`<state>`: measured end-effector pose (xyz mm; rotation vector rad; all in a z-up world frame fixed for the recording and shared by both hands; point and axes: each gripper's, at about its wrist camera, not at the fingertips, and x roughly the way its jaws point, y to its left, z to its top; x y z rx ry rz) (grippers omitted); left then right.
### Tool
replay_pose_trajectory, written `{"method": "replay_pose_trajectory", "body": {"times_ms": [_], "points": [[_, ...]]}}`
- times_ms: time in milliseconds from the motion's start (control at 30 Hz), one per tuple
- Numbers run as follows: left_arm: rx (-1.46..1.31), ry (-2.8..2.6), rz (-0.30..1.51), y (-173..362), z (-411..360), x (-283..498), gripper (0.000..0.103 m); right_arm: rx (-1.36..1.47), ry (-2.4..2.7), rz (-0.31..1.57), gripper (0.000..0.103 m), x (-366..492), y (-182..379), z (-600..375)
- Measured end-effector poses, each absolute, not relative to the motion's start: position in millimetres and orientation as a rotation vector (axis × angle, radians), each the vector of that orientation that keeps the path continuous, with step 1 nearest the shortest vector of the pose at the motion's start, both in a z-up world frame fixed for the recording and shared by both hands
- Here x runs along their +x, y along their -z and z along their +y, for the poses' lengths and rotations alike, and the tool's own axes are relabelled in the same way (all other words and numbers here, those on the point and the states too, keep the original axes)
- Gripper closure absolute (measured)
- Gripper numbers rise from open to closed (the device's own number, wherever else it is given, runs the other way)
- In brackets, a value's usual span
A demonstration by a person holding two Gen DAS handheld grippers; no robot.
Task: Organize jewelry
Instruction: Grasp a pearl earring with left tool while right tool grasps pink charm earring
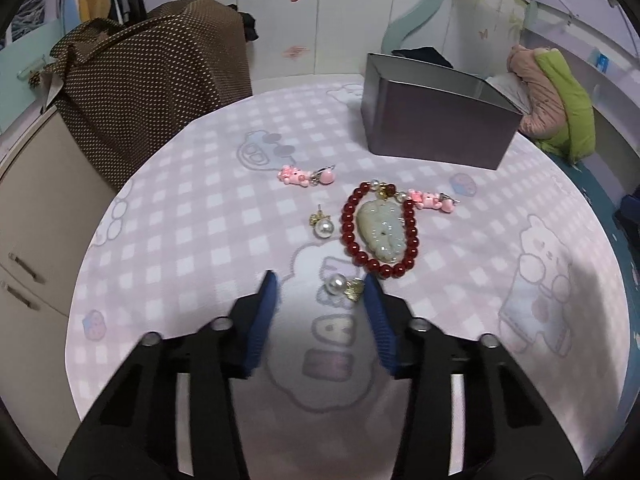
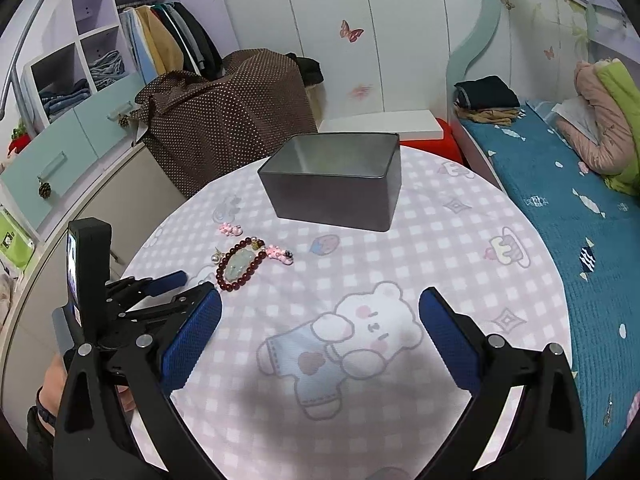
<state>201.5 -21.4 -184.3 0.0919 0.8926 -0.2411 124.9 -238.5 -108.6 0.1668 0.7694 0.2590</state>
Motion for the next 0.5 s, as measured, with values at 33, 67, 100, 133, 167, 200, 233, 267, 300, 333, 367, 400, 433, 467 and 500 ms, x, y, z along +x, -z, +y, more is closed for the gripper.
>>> {"method": "replay_pose_trajectory", "body": {"times_ms": [33,67,100,133,167,200,233,267,300,333,367,400,433,467,500], "points": [[0.091,0.254,0.892,184.0,-21.9,200.6,0.072,0.166,-0.261,0.770,0.008,125.9,108.6,-237.8],[0.090,0.266,0.891,183.8,-22.2,200.0,0.078,0.165,-0.262,0.771,0.008,126.6,108.6,-237.1],[0.084,0.281,0.891,183.5,-21.9,199.1,0.084,0.164,-0.262,0.773,0.008,127.7,109.1,-236.3],[0.075,0.296,0.891,183.2,-21.3,198.5,0.087,0.163,-0.262,0.775,0.008,128.6,109.5,-235.9],[0.063,0.314,0.891,182.9,-20.3,198.6,0.088,0.162,-0.265,0.779,0.008,130.1,110.2,-235.0],[0.055,0.326,0.891,182.9,-19.5,199.2,0.088,0.160,-0.267,0.782,0.008,131.0,111.1,-234.3],[0.057,0.328,0.890,182.6,-19.7,199.3,0.088,0.155,-0.266,0.787,0.008,132.4,112.1,-233.2],[0.069,0.325,0.886,182.0,-20.1,199.7,0.088,0.152,-0.265,0.790,0.008,133.6,112.7,-232.5],[0.080,0.323,0.883,181.9,-21.3,199.6,0.088,0.152,-0.265,0.793,0.008,134.5,112.9,-232.1],[0.092,0.323,0.882,181.7,-22.6,199.8,0.088,0.152,-0.265,0.795,0.008,134.8,113.1,-231.4],[0.097,0.323,0.882,181.9,-23.4,200.2,0.087,0.152,-0.266,0.795,0.008,135.3,113.2,-231.3],[0.101,0.322,0.883,182.2,-24.2,201.0,0.087,0.150,-0.266,0.795,0.008,135.4,113.1,-231.1],[0.098,0.323,0.884,182.4,-24.4,201.4,0.087,0.148,-0.265,0.795,0.008,136.0,113.3,-230.8],[0.093,0.328,0.885,182.7,-24.1,202.4,0.088,0.147,-0.265,0.796,0.008,136.7,113.5,-230.4],[0.084,0.332,0.886,182.5,-23.8,203.3,0.088,0.145,-0.265,0.799,0.008,137.8,114.1,-229.2]]}}
